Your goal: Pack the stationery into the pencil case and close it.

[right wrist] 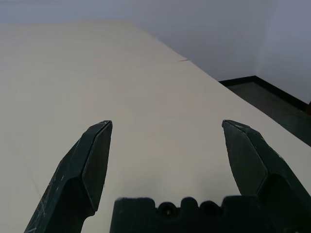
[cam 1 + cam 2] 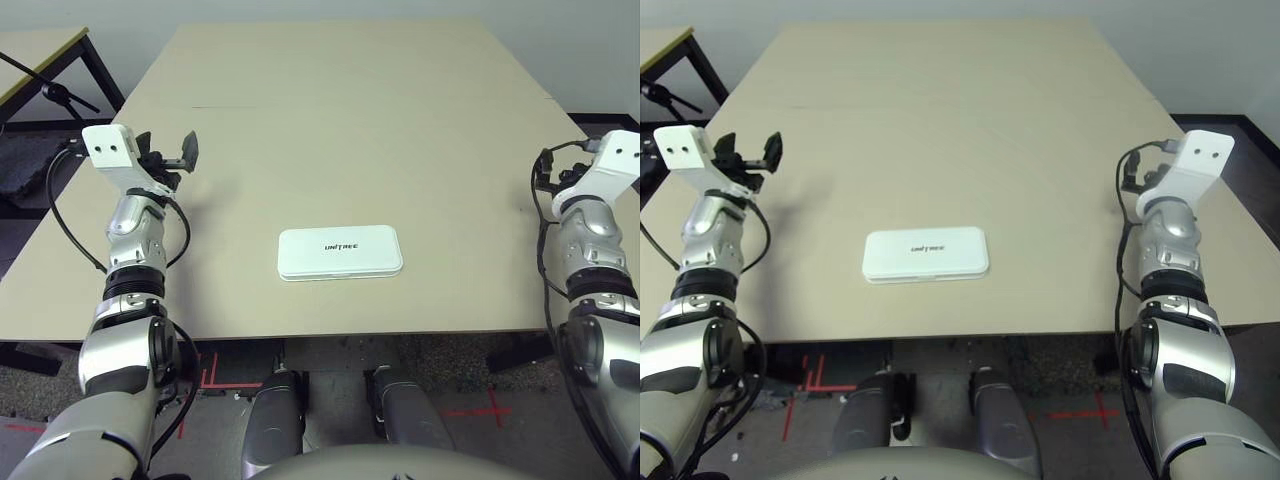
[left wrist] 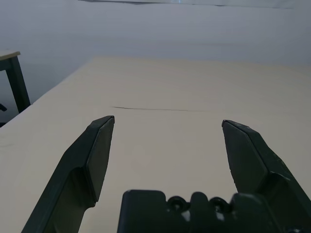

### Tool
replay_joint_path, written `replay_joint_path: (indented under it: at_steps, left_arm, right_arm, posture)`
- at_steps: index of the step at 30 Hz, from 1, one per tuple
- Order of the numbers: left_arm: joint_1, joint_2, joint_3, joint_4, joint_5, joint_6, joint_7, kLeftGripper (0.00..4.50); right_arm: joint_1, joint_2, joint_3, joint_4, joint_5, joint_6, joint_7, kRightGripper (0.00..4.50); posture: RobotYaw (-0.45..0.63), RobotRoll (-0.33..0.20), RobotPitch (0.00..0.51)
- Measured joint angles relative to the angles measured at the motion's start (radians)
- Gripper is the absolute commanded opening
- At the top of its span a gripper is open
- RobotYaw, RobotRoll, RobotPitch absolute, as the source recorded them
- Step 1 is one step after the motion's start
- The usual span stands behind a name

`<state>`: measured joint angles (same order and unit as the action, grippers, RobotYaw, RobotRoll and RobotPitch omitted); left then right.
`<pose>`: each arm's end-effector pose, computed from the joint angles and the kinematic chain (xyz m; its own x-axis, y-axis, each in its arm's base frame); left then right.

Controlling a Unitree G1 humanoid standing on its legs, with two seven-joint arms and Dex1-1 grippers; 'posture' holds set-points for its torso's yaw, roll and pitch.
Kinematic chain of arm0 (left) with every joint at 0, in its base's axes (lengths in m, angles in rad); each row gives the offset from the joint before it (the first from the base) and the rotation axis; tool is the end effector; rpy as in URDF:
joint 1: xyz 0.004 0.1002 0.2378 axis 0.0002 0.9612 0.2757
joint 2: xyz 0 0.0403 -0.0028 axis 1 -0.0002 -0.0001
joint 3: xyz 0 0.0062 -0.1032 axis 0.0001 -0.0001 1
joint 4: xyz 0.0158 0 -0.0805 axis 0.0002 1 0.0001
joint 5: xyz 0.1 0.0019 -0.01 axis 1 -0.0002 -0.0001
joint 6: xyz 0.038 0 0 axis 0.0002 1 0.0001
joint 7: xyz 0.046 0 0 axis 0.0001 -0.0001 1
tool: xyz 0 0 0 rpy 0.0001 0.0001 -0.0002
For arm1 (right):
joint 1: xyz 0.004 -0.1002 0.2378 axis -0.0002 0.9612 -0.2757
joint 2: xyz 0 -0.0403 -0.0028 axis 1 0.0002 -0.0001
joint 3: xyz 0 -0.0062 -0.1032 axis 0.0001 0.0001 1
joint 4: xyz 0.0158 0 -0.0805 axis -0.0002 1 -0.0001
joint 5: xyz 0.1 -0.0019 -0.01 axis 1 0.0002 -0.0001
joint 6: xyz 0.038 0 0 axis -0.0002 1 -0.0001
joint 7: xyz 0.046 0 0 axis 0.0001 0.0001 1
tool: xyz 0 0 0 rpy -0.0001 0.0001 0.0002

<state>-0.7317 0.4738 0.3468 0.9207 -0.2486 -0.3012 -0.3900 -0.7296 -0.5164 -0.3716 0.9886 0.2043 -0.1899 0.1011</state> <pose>0.3088 0.2935 0.1255 0.9693 0.0230 0.2449 -0.0271 0.9995 0.0131 0.3029 -0.3093 0.1156 0.9327 -0.3517 0.0796 0.3512 0.9361 0.0202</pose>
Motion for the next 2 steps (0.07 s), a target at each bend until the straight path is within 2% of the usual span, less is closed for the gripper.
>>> replay_joint_path:
  at_steps: [2]
  left_arm:
    - [0.000, 0.000, -0.004, 0.000, 0.000, 0.000, -0.001, 4.47]
  right_arm:
    - [0.001, 0.005, 0.000, 0.000, 0.000, 0.000, 0.004, 4.50]
  posture:
    - [-0.10, 0.000, 0.109]
